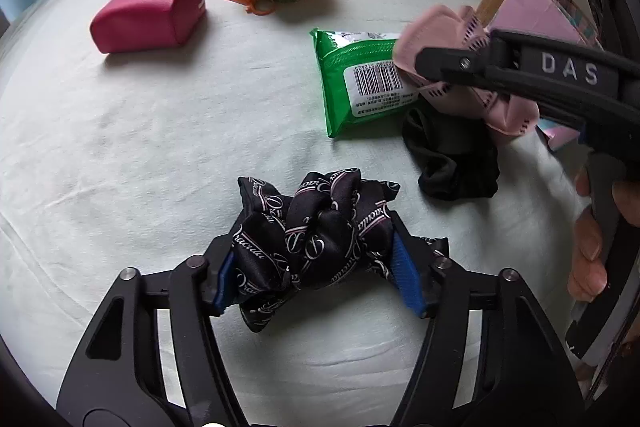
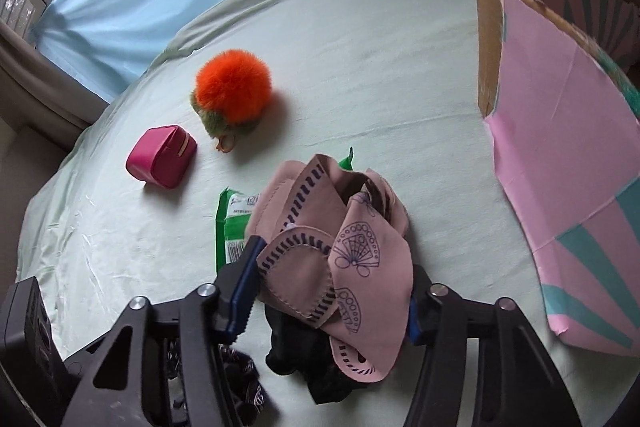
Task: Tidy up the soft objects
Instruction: 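Grasp the black scrunchie with the left tool while the right tool grasps the pink socks, then carry the scrunchie and pink socks into the box and open both tools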
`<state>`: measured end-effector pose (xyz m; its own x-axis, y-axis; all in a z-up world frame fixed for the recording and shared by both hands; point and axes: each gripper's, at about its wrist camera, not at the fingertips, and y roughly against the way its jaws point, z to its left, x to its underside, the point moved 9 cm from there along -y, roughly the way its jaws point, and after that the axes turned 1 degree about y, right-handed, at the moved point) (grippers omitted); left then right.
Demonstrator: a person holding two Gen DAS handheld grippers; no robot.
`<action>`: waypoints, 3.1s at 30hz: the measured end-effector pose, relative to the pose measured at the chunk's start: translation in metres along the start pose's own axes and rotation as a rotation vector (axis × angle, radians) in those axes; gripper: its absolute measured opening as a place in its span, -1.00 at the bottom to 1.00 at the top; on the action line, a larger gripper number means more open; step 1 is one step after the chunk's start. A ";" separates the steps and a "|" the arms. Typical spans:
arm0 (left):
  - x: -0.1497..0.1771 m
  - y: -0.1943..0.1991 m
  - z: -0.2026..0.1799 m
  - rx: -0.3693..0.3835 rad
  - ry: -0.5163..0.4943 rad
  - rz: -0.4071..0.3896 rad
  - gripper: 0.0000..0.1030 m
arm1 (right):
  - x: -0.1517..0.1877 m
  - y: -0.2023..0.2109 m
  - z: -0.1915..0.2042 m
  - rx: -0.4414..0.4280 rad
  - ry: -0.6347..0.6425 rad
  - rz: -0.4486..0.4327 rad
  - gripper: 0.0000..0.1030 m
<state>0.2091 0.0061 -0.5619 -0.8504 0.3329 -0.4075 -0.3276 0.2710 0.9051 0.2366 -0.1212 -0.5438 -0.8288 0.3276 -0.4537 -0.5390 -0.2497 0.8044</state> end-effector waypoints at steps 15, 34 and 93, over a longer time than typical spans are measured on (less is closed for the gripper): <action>-0.007 0.056 0.007 -0.009 0.058 -0.048 0.07 | -0.011 0.048 0.012 0.000 0.020 -0.043 -0.26; -0.080 0.257 -0.025 0.008 0.179 -0.259 0.07 | -0.044 0.254 0.067 0.031 0.112 -0.169 -0.27; -0.172 -0.008 -0.314 -0.083 0.017 0.290 0.99 | -0.159 0.150 -0.273 0.092 -0.016 0.311 0.97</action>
<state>0.2293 -0.3373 -0.4612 -0.9199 0.3702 -0.1293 -0.1023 0.0917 0.9905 0.2466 -0.4591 -0.4560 -0.9487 0.2628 -0.1756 -0.2442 -0.2566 0.9352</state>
